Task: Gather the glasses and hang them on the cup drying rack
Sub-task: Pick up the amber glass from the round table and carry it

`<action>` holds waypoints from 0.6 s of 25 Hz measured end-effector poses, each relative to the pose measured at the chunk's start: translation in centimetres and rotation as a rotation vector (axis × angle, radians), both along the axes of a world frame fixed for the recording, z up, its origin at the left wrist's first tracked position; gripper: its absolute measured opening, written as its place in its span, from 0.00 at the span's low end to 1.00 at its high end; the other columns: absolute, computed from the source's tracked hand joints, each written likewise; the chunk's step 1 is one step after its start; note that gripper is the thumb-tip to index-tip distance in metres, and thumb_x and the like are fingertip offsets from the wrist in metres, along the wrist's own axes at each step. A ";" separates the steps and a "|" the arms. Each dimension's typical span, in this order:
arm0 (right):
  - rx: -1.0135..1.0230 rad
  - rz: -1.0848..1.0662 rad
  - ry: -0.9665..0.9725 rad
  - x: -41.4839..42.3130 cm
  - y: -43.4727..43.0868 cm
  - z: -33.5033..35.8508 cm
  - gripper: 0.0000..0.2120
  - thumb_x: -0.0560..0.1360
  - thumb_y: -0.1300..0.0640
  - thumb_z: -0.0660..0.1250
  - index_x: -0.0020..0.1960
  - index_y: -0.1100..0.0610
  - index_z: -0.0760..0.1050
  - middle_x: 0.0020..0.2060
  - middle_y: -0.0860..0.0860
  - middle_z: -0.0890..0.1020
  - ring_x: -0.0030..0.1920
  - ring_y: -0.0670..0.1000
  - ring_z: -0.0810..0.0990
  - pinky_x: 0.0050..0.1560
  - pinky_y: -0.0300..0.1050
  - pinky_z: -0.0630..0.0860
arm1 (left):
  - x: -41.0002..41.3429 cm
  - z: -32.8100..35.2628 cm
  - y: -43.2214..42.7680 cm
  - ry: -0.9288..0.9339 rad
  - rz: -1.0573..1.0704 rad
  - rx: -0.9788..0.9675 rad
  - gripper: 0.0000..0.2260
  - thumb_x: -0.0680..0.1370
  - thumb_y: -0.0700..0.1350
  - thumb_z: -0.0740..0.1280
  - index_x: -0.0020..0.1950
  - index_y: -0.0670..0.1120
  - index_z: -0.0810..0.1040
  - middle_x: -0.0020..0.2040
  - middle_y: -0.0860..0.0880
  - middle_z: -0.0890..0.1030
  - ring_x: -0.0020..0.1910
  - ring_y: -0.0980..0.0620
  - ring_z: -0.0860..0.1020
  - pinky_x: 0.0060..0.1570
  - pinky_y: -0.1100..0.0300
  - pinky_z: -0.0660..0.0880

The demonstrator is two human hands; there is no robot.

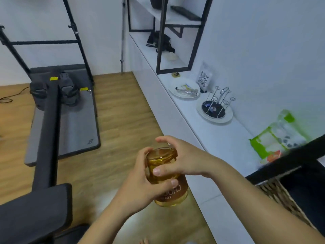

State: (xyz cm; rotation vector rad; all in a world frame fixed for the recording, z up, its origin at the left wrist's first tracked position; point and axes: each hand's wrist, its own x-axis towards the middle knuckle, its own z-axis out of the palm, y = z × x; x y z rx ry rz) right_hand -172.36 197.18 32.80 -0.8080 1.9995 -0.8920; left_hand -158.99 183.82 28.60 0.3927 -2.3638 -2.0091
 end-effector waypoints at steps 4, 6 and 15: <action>0.010 0.025 0.010 -5.4 -4.9 -0.9 0.46 0.58 0.34 0.78 0.71 0.43 0.65 0.62 0.45 0.77 0.59 0.47 0.79 0.60 0.51 0.78 | -4.7 -0.8 -4.6 -0.008 0.075 -0.032 0.40 0.59 0.61 0.80 0.64 0.67 0.62 0.54 0.68 0.78 0.53 0.66 0.78 0.53 0.57 0.78; -0.038 0.027 0.000 -8.3 -7.2 -1.7 0.39 0.58 0.35 0.78 0.66 0.45 0.72 0.55 0.44 0.81 0.54 0.46 0.81 0.57 0.51 0.80 | -7.4 -1.0 -6.7 0.007 0.088 -0.048 0.39 0.60 0.60 0.80 0.65 0.63 0.65 0.55 0.65 0.79 0.54 0.64 0.79 0.54 0.55 0.79; -0.191 -0.015 0.040 -25.7 -16.4 -4.5 0.31 0.57 0.31 0.74 0.56 0.41 0.74 0.49 0.42 0.81 0.49 0.44 0.82 0.50 0.45 0.81 | -24.2 -1.0 -14.7 -0.032 0.138 -0.063 0.37 0.64 0.60 0.78 0.68 0.63 0.65 0.59 0.64 0.78 0.56 0.63 0.78 0.47 0.63 0.79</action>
